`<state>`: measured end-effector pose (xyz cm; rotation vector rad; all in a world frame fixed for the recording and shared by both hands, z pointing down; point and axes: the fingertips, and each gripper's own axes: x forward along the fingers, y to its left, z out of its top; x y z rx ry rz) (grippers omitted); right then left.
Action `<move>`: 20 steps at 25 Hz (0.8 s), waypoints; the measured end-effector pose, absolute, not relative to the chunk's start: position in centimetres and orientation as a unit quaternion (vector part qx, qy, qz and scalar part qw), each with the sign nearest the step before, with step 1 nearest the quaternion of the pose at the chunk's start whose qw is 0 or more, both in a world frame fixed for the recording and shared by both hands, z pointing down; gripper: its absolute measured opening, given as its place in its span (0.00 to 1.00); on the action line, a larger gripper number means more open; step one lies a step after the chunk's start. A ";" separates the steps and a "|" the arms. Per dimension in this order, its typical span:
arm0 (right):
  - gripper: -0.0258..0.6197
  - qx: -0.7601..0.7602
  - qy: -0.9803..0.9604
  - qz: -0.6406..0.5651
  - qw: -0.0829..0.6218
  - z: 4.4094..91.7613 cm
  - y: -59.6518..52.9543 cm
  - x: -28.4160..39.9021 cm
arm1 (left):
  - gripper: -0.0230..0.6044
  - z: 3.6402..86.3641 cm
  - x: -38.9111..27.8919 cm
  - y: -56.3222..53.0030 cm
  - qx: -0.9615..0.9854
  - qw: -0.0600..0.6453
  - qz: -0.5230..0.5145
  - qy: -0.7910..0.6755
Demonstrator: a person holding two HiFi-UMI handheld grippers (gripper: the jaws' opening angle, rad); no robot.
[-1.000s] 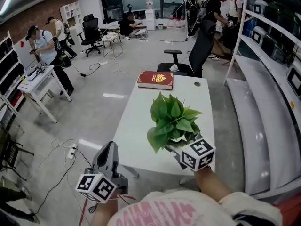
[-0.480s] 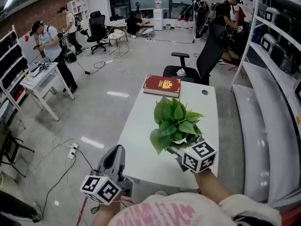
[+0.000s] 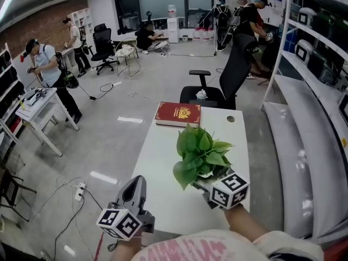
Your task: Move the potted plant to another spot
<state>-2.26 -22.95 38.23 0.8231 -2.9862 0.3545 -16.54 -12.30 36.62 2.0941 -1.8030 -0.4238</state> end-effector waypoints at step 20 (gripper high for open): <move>0.88 0.381 -0.917 0.117 0.013 39.8 -26.3 -14.7 | 0.04 35.5 -31.9 -20.1 0.812 0.176 -0.143 -0.537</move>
